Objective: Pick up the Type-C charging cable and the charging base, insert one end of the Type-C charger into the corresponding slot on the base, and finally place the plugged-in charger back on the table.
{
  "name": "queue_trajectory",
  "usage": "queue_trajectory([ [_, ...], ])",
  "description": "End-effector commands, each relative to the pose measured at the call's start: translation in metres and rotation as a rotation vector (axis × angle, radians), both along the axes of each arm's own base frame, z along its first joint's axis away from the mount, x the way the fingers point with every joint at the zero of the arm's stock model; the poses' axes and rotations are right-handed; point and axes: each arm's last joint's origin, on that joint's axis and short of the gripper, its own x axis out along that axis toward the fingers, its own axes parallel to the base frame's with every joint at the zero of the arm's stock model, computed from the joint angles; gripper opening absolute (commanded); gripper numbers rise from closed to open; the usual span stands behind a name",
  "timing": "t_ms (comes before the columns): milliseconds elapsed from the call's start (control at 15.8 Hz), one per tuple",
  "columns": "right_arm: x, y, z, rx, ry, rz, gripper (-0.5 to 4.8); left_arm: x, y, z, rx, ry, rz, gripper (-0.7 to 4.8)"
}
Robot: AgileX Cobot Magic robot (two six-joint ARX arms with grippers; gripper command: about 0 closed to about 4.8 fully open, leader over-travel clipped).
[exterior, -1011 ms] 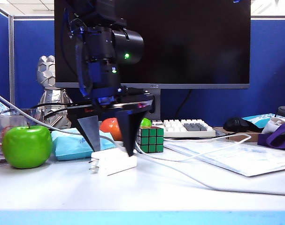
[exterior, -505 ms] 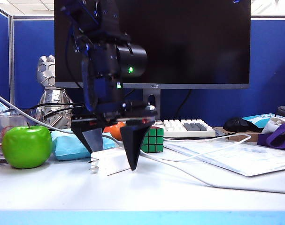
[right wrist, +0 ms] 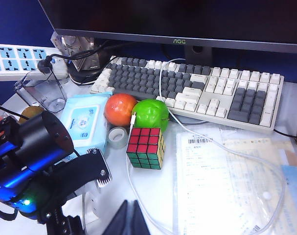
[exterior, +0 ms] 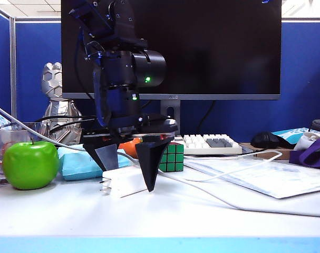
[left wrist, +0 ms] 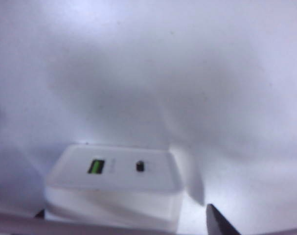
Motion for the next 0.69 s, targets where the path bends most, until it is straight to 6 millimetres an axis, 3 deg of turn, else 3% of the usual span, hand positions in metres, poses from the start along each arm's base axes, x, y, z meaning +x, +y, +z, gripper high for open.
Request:
queue_trajectory([
  [63,0.0000,0.0004,0.0023,0.003,-0.016,0.007,-0.06,-0.0003,-0.0029,0.0001,0.000,-0.018,-0.066,3.95],
  [632,0.0001,0.0005,0.0022,0.003,-0.016,0.007,-0.06,-0.0054,-0.0013,-0.0010,0.033,0.023,-0.071,3.93],
  [695,0.0001,0.0005,0.0022,0.003,-0.016,0.007,-0.06,-0.0056,-0.0016,-0.0010,0.033,0.023,-0.072,3.49],
])
